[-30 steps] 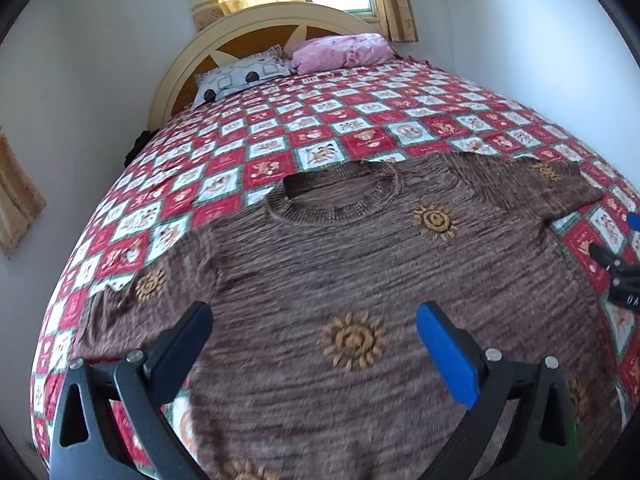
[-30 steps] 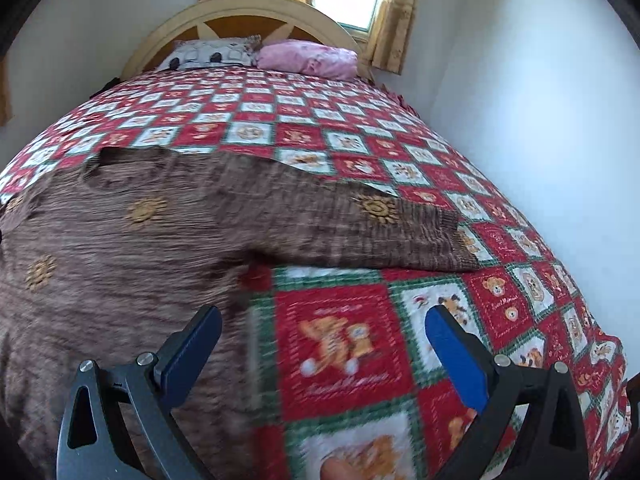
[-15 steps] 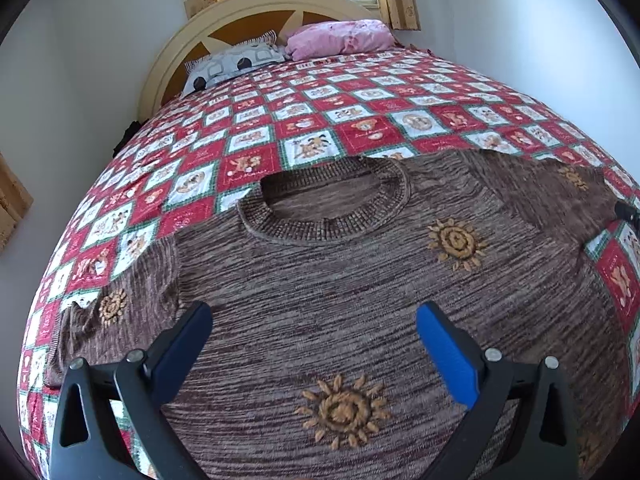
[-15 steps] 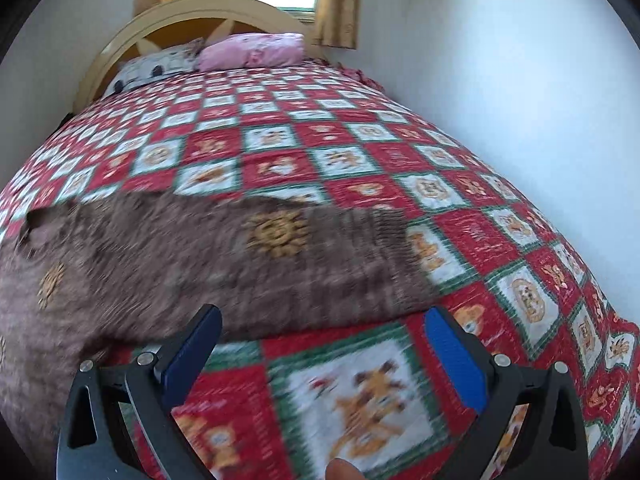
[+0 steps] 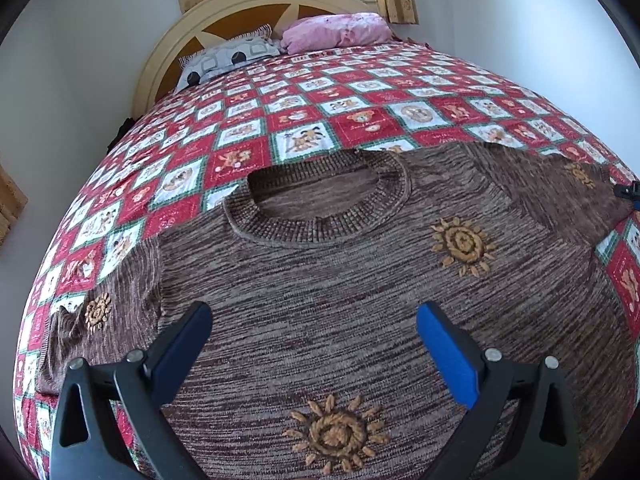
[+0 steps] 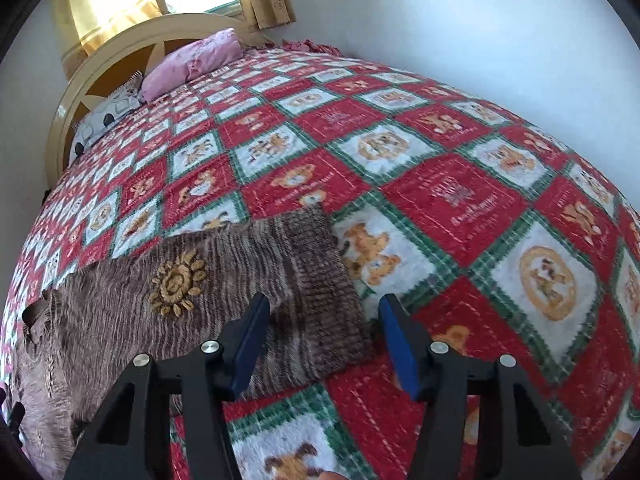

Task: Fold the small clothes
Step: 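Move the right gripper to a sweater sleeve cuff and grasp it, then fold the held sleeve across the sweater body with the right gripper, release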

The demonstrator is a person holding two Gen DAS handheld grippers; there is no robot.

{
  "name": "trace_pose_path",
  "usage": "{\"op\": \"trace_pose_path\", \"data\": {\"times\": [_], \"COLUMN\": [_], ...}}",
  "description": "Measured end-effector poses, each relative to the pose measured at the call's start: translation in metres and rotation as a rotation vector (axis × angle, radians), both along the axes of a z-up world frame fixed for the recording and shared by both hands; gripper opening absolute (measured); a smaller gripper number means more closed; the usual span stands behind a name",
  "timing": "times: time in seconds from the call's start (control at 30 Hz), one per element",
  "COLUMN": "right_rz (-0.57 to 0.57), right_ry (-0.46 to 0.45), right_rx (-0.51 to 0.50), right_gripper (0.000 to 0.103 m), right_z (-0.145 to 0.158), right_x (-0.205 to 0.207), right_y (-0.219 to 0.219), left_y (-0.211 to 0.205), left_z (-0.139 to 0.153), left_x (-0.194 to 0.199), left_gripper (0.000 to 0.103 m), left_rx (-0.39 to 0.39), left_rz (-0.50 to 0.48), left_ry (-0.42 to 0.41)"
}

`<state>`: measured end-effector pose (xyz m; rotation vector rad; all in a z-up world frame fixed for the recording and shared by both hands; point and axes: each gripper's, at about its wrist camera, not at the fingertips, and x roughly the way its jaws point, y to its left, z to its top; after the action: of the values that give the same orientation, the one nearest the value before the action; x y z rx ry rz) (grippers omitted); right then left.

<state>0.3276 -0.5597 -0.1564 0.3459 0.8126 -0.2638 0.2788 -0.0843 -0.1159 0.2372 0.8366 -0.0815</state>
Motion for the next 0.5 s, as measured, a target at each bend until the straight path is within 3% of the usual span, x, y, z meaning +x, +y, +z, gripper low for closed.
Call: {"op": "trace_pose_path", "data": {"times": [0.1,0.3,0.5], "right_rz": [0.015,0.056,0.066], "right_ry": [-0.008,-0.01,-0.048], "right_rx": [0.008,0.054,0.025], "right_gripper": [0.048,0.016,0.014], "right_z": [0.0,0.0,0.016], "right_x": [0.006,0.017,0.018], "right_y": [0.007,0.015,0.028], "left_y": [0.001,0.011,0.021], "left_z": [-0.002,-0.006,-0.007], "left_x": [0.001,0.004,0.001], "left_gripper": [0.103,0.103,0.103], "left_rx": [0.0,-0.027,-0.029], "left_rz": [-0.002,0.011,0.023], "left_ry": [0.005,0.028,0.036]}}
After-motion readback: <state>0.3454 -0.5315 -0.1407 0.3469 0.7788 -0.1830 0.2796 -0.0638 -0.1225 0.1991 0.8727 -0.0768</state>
